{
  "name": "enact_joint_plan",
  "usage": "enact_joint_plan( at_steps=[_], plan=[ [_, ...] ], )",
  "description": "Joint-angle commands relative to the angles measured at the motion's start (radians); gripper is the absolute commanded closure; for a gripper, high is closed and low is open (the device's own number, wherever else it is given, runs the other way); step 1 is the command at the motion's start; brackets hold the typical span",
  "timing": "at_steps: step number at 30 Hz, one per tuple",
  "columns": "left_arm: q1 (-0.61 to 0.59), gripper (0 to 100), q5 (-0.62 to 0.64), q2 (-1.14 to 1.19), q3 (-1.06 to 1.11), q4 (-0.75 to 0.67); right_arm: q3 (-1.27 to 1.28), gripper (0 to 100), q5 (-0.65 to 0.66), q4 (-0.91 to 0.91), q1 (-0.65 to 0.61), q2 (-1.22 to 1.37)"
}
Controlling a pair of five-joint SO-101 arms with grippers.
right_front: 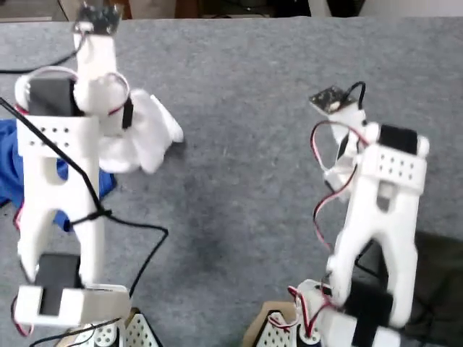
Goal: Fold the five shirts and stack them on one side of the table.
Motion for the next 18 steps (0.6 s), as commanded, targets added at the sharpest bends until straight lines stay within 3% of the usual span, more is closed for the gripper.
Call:
enact_joint_plan(
  at_steps=[1, 6, 13, 18],
  plan=[
    [0.012, 98, 0.006, -0.130, 0.176, -0.057, 0.091, 99.3, 0.006, -0.031, 0.002, -0.159],
    [0.026, 98, 0.006, -0.249, 0.339, -0.118, 0.119, 99.0, 0.005, -0.018, 0.002, -0.242],
    [0.178, 97, 0.006, -0.433, 0.528, -0.126, 0.114, 99.0, 0.003, 0.087, 0.008, -0.216],
    [0.233, 86, 0.069, -0.545, 0.640, -0.098, 0.104, 98.9, -0.043, 0.161, 0.002, -0.217]
  ],
)
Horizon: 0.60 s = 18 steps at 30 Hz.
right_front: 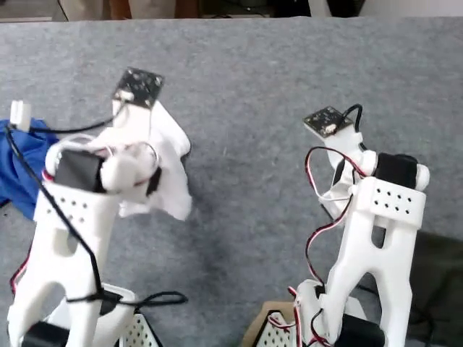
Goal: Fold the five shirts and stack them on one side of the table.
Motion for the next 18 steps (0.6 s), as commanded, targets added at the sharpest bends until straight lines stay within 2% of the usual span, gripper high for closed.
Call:
enact_joint_plan(
  at_steps=[1, 4, 8, 12, 18],
  plan=[
    [0.017, 84, 0.089, -0.099, 0.048, 0.029, -0.030, 98.4, -0.043, 0.038, 0.001, -0.013],
    [-0.028, 80, 0.141, -0.157, 0.058, 0.071, -0.079, 90.6, -0.040, 0.038, -0.047, -0.012],
    [-0.149, 77, 0.138, -0.206, 0.051, 0.068, -0.133, 79.3, -0.044, 0.014, -0.245, -0.012],
    [-0.295, 76, 0.135, -0.222, 0.060, 0.068, -0.183, 78.0, -0.044, -0.058, -0.458, -0.010],
    [-0.641, 76, 0.130, -0.223, 0.058, 0.069, -0.266, 78.0, -0.069, -0.130, -0.736, 0.185]
  ],
)
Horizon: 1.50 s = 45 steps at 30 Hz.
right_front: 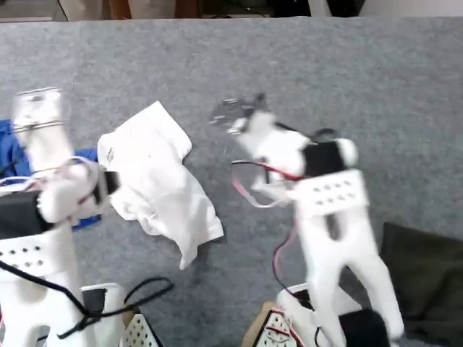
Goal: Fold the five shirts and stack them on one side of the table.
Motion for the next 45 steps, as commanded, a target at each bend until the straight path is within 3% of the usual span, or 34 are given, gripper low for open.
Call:
enact_joint_plan(
  at_steps=[1, 4, 8, 19, 22, 25, 32, 39, 45],
  plan=[
    [-0.206, 76, -0.003, -0.015, -0.005, 0.008, -0.107, 78.0, -0.043, -0.043, -0.147, 0.153],
    [-0.344, 76, -0.063, -0.013, -0.005, 0.006, -0.239, 78.0, -0.054, -0.048, -0.223, 0.340],
    [-0.443, 76, -0.098, -0.012, 0.002, 0.006, -0.484, 78.1, -0.068, -0.037, -0.288, 0.619],
    [-0.493, 76, -0.153, -0.015, 0.167, 0.005, -1.119, 78.3, -0.123, 0.249, -0.484, 1.231],
    [-0.534, 76, -0.153, -0.015, 0.195, -0.054, -1.228, 85.5, -0.133, 0.270, -0.489, 1.317],
    [-0.595, 76, -0.153, -0.015, 0.210, -0.123, -1.319, 99.8, -0.201, 0.272, -0.435, 1.391],
    [-0.649, 76, -0.153, -0.015, 0.213, -0.161, -1.500, 99.4, -0.244, 0.321, -0.209, 1.419],
    [-0.641, 76, -0.153, -0.007, 0.215, -0.163, -1.478, 99.4, -0.236, 0.318, 0.042, 1.337],
    [-0.479, 76, -0.147, -0.015, 0.307, -0.163, -1.488, 99.4, -0.164, 0.315, 0.274, 1.354]
  ],
)
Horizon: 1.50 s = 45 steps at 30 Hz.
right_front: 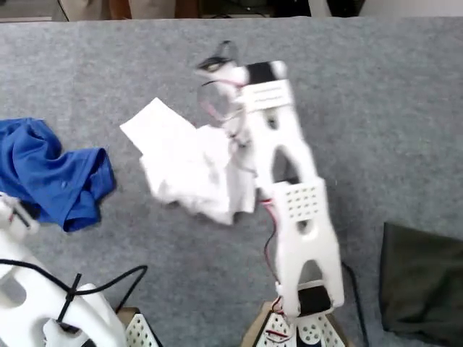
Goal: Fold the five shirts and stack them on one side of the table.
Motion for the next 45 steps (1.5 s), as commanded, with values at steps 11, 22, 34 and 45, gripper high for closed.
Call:
enact_joint_plan(
  at_steps=[11, 22, 34, 45],
  plan=[
    [0.537, 76, 0.164, -0.004, 0.146, -0.258, -0.025, 99.4, 0.207, 0.018, 0.443, 0.022],
    [0.744, 76, 0.269, -0.004, 0.201, -0.313, -0.035, 75.1, 0.256, 0.018, 0.458, -0.094],
    [0.577, 76, 0.262, -0.004, 0.201, -0.307, -0.027, 73.8, 0.173, -0.061, 0.031, -0.225],
    [0.568, 76, 0.262, -0.012, 0.199, -0.247, -0.036, 83.0, 0.124, -0.104, -0.073, 0.025]
  ],
)
